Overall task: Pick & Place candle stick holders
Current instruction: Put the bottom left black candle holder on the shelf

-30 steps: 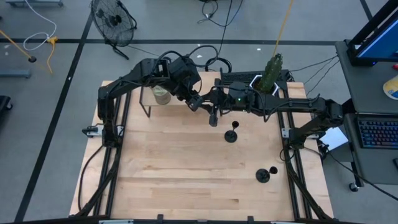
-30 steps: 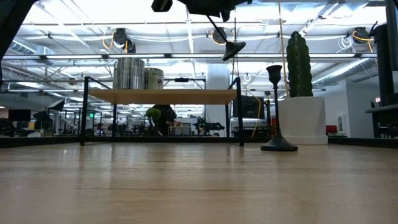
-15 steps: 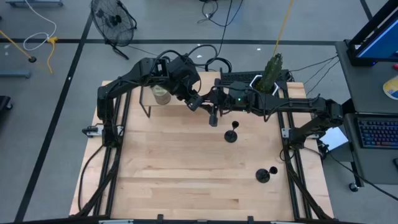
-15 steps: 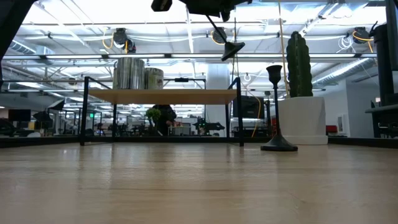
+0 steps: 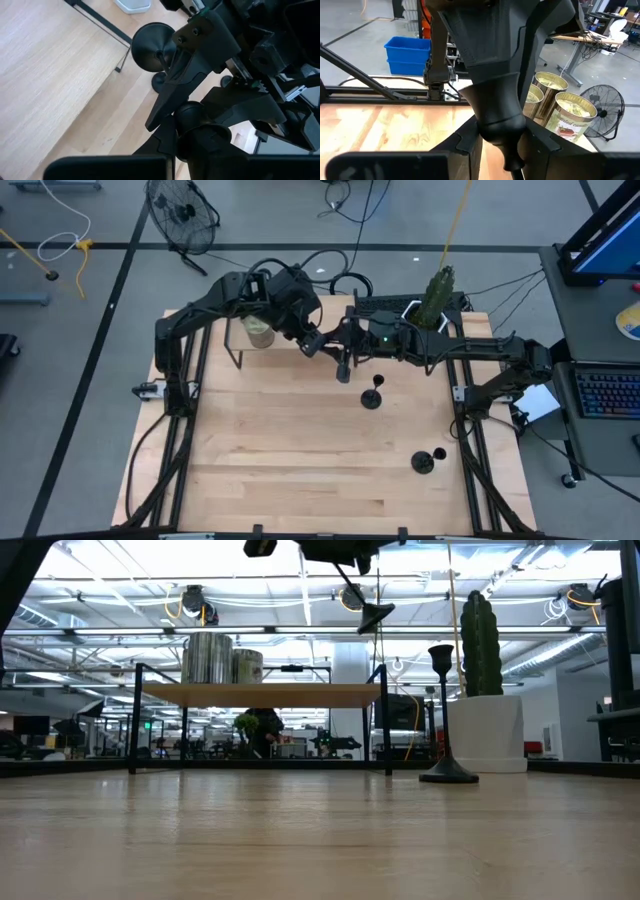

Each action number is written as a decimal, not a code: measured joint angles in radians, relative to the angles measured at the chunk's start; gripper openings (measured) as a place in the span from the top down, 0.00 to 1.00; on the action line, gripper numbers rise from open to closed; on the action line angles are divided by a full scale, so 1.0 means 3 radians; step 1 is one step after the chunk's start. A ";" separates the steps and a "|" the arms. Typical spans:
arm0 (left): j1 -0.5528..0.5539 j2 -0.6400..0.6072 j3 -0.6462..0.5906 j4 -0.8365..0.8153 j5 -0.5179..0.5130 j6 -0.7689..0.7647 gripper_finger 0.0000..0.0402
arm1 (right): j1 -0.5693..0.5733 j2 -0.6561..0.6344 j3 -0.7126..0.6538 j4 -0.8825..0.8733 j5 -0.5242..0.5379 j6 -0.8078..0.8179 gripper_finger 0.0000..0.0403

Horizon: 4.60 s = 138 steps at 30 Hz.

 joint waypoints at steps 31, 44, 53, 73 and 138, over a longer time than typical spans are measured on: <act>0.0018 -0.0010 0.0005 -0.0094 0.0052 0.0059 0.96 | 0.0000 0.0006 -0.0011 -0.0015 -0.0013 -0.0099 0.94; 0.0020 -0.0010 0.0005 -0.0063 0.0023 0.0074 0.94 | -0.0001 0.0006 -0.0011 0.0010 0.0073 -0.0010 0.95; 0.0027 -0.0010 0.0006 -0.0007 0.0015 0.0150 0.94 | -0.0003 0.0006 -0.0011 0.0015 0.0089 -0.0006 0.95; 0.0114 -0.0052 0.0004 -0.0007 0.0020 0.0157 0.53 | -0.0005 0.0004 -0.0004 0.0039 0.0167 0.0074 0.95; -0.0510 -0.2141 -0.2276 0.1294 -0.1635 0.0569 0.46 | -0.1559 0.0965 -0.0010 0.1764 -0.0101 0.0740 0.95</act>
